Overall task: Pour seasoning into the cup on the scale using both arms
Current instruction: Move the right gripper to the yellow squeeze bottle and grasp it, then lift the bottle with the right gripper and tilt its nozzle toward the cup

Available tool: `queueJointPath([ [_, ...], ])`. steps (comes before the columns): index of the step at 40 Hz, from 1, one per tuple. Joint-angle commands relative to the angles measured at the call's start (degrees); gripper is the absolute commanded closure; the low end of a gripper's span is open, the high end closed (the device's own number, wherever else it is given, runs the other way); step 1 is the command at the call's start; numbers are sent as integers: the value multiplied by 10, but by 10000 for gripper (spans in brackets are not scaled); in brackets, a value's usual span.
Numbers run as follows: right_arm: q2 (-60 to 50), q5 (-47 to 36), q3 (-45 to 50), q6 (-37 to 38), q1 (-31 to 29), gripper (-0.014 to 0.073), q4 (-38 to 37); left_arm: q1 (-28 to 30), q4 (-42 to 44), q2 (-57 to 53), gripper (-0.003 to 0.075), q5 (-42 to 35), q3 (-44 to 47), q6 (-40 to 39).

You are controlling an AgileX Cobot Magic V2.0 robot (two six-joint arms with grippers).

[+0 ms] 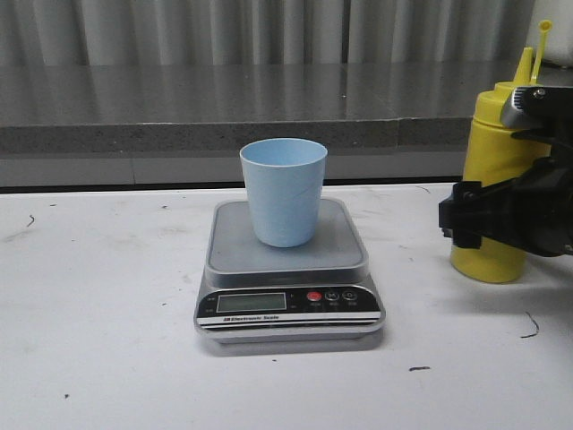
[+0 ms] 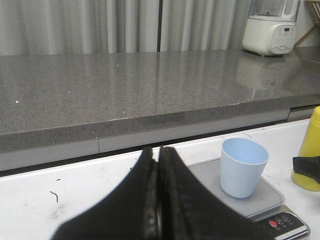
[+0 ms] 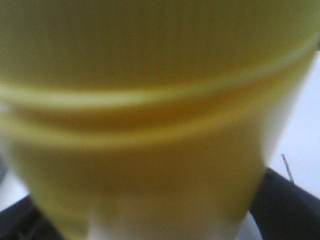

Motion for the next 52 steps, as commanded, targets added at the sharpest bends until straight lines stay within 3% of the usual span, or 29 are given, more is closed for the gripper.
queueJointPath([
  [1,-7,-46,-23,0,0,-57,5,-1,-7,3,740,-51,-17,-5],
  [18,32,-68,-39,0,0,-44,5,-1,-7,3,740,-51,-17,-5],
  [21,33,-68,-39,0,0,27,5,-1,-7,3,740,-51,-17,-5],
  [25,33,-77,-39,0,0,211,5,-1,-7,3,740,-51,-17,-5],
  [30,33,-116,-39,0,0,382,5,-1,-7,3,740,-51,-17,-5],
  [33,33,-140,-39,0,0,417,5,-1,-7,3,740,-51,-17,-5],
  [41,18,-146,-38,-4,0,412,4,-1,-7,3,740,-51,-17,-5],
  [46,-17,-130,-38,-70,0,412,4,-1,-7,3,740,-51,-17,-5],
  [52,-74,-93,-40,-233,0,412,4,-1,-7,3,740,-51,-17,-5],
])
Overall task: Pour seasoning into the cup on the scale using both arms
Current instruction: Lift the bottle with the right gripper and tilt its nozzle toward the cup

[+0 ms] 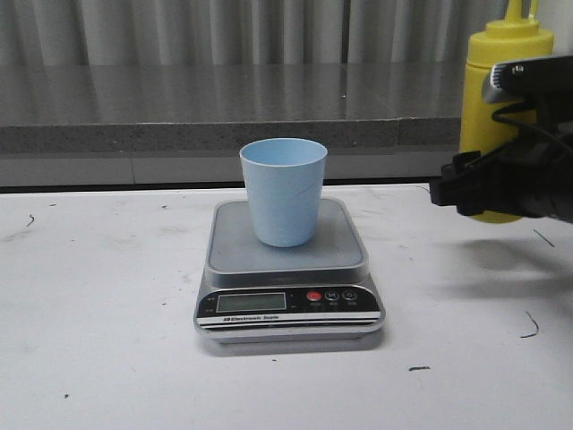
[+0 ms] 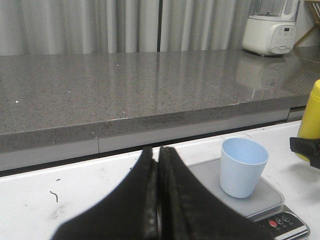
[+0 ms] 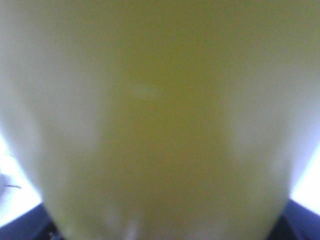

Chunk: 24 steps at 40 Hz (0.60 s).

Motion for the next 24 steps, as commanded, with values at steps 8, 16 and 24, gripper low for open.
queueJointPath([
  [8,-92,-22,-11,-275,-1,412,-5,-1,-7,3,740,-51,-17,-5],
  [16,-92,-10,-15,-409,-1,412,-6,-1,-7,3,740,-51,-17,-5],
  [24,-89,51,-57,-444,-1,412,-6,-1,-7,3,740,-51,-17,-5],
])
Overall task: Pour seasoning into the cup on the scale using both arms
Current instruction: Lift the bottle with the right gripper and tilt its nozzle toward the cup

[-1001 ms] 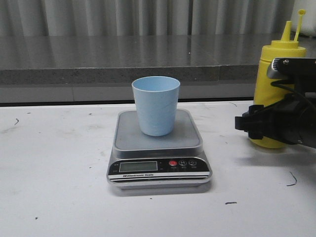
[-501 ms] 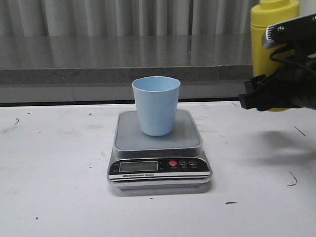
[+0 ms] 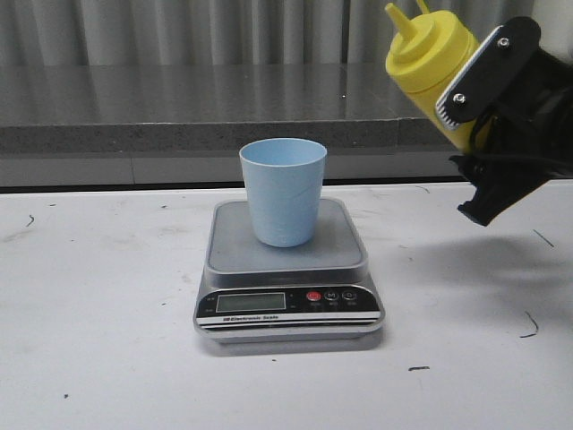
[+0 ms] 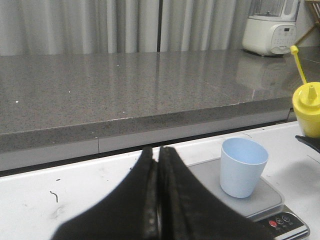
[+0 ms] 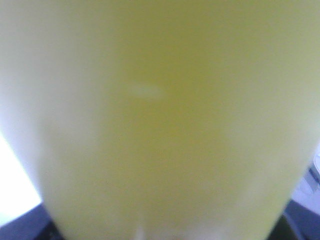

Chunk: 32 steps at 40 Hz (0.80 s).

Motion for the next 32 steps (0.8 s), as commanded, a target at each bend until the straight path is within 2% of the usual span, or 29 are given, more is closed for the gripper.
queueJointPath([
  [1,-24,-32,-42,-32,-2,412,-6,-1,-7,3,740,-51,-17,-5],
  [12,0,5,-106,-207,-2,412,-1,-1,-7,3,740,-51,-17,-5],
  [21,17,6,-134,-289,-2,412,-1,-1,-7,3,740,-51,-17,-5],
  [28,18,-2,-136,-295,-2,412,-1,-1,-7,3,740,-51,-17,-5],
  [32,18,0,-136,-261,-1,412,-1,-1,-7,3,740,-51,-17,-5],
])
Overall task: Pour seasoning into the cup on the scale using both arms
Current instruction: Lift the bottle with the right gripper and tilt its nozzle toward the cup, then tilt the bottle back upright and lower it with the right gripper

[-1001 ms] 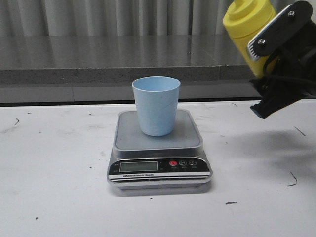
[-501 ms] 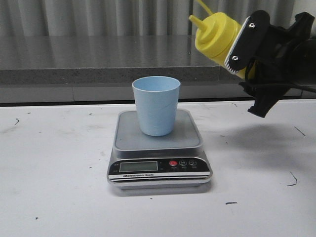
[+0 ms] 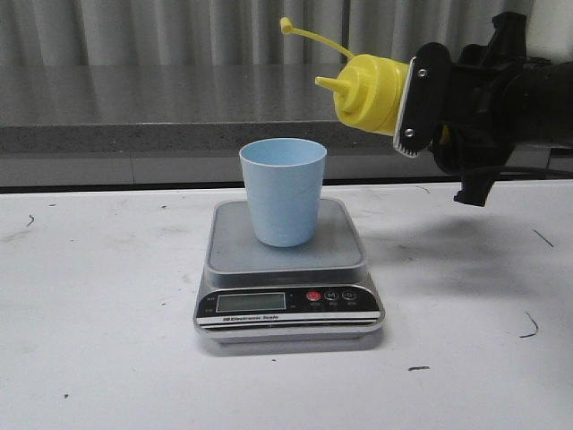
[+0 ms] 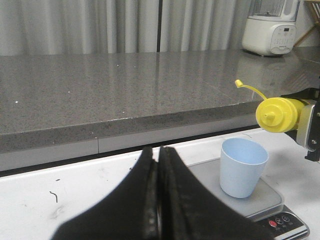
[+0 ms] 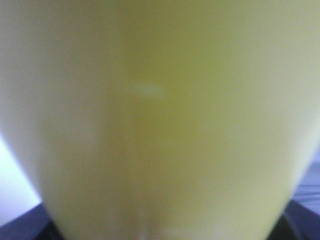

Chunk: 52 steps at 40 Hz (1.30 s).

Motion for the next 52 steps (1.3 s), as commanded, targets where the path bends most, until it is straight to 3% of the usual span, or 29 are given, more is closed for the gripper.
queueJointPath([
  [1,-29,-72,-20,39,-1,412,-5,-1,-7,3,740,-51,-17,-5],
  [9,-29,-110,-20,233,-1,412,19,-1,-7,3,740,-51,-17,-5],
  [19,-30,-181,-20,439,21,412,190,-1,-7,3,740,-51,-17,-5],
  [26,-30,-164,-20,522,29,412,218,-1,-7,3,740,-51,-17,-5],
  [35,-41,-74,-20,654,35,415,218,-1,-7,3,740,-51,-17,-5],
  [39,-47,-28,-20,698,35,415,215,-1,-7,3,740,-51,-17,-5],
  [52,-48,27,-20,700,35,415,190,-1,-7,3,740,-51,-17,-5],
])
